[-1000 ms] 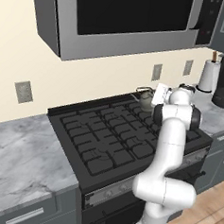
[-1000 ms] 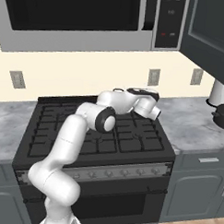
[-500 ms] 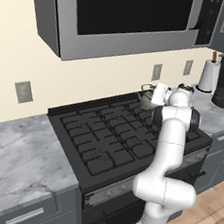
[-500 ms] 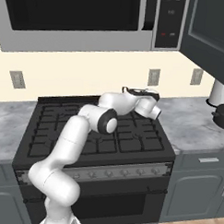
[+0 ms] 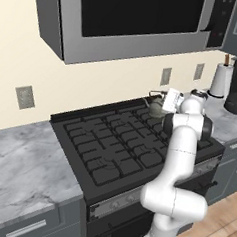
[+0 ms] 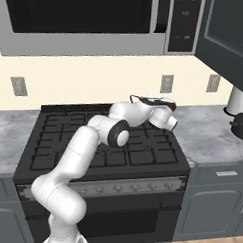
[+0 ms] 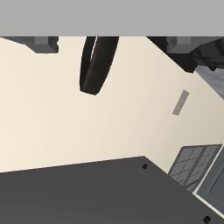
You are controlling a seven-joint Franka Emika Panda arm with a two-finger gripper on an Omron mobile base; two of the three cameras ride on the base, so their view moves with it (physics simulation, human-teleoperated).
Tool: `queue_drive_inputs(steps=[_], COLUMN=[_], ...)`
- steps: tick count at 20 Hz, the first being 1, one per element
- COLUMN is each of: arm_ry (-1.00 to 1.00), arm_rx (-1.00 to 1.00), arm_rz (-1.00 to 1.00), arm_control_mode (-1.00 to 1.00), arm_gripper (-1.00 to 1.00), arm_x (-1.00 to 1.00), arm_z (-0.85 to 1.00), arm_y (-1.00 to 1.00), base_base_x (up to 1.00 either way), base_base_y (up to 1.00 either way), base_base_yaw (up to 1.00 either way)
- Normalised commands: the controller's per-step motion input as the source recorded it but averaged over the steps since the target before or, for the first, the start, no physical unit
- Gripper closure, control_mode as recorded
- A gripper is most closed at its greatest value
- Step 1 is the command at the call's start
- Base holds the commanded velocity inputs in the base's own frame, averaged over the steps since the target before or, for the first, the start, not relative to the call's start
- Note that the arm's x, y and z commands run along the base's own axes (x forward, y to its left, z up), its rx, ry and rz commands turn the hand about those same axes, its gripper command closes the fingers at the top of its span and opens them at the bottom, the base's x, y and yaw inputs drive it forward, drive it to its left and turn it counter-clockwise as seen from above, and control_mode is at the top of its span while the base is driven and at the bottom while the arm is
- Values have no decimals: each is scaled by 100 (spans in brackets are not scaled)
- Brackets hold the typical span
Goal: Pick the kettle from the cabinet and place it on a stove burner. Then pick the pot from the counter and place it on another stove burner. Finally, turn both burners on.
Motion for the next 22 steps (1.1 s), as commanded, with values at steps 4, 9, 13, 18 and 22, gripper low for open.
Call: queue_drive_inputs(steps=[4, 9, 13, 18, 22], arm_ry=[0, 0, 0, 0, 0], arm_rx=[0, 0, 0, 0, 0], arm_rz=[0, 0, 0, 0, 0], arm_control_mode=[-100, -100, -100, -100, -100], arm_gripper=[-100, -100, -100, -100, -100], arm_x=[0, -2, -4, -7, -13], arm_z=[-4, -7, -15, -17, -6], arm_y=[-11, -21, -29, -32, -19], base_base_x=[0, 0, 0, 0, 0], base_base_y=[0, 0, 0, 0, 0], base_base_yaw=[0, 0, 0, 0, 0])
